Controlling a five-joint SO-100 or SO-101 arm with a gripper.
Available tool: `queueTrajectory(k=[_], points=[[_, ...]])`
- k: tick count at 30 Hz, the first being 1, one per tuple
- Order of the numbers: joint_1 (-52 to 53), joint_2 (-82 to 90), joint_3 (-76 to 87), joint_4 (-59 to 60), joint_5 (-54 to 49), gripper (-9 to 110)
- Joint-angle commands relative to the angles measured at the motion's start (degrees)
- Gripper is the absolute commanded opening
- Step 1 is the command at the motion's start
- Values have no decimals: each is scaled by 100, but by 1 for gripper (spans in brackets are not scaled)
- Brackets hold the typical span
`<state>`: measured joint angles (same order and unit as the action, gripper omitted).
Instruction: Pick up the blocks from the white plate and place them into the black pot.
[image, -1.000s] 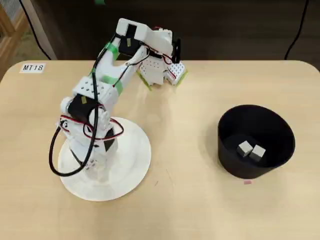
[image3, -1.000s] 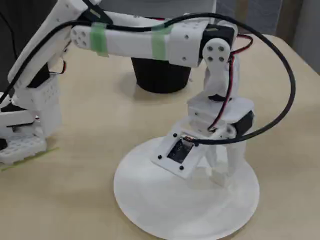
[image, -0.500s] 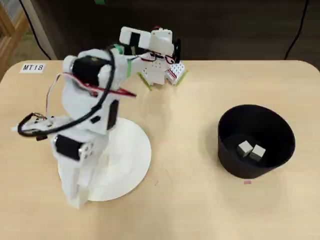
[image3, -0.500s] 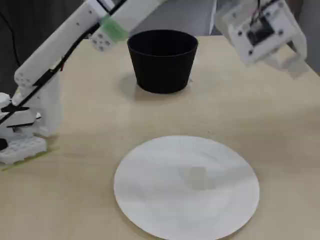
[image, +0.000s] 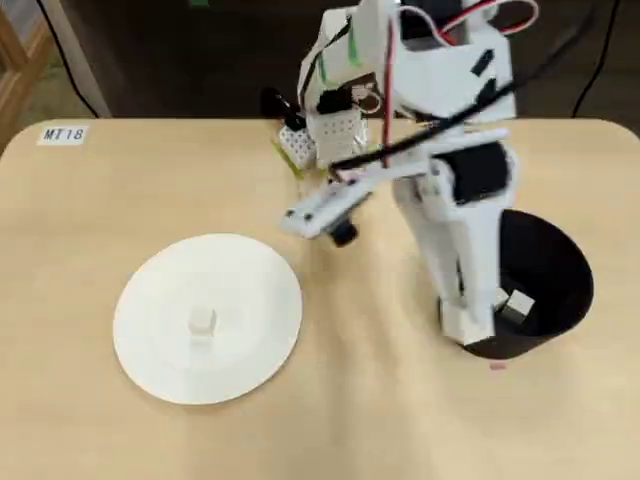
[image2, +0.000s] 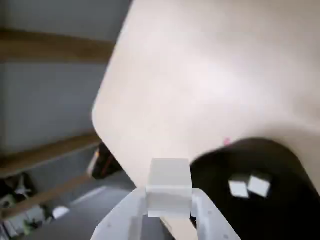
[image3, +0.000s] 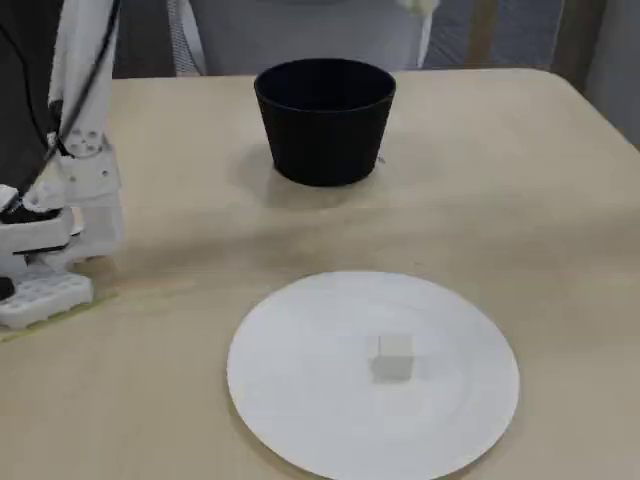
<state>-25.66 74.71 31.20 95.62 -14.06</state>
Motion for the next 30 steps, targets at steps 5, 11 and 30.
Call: queueTrajectory(k=[5, 11, 30], points=[[-1415, 1336, 2074, -18, 387, -2], [-1723, 958, 2522, -35, 369, -2], [-1169, -290, 2443, -686, 149, -2]])
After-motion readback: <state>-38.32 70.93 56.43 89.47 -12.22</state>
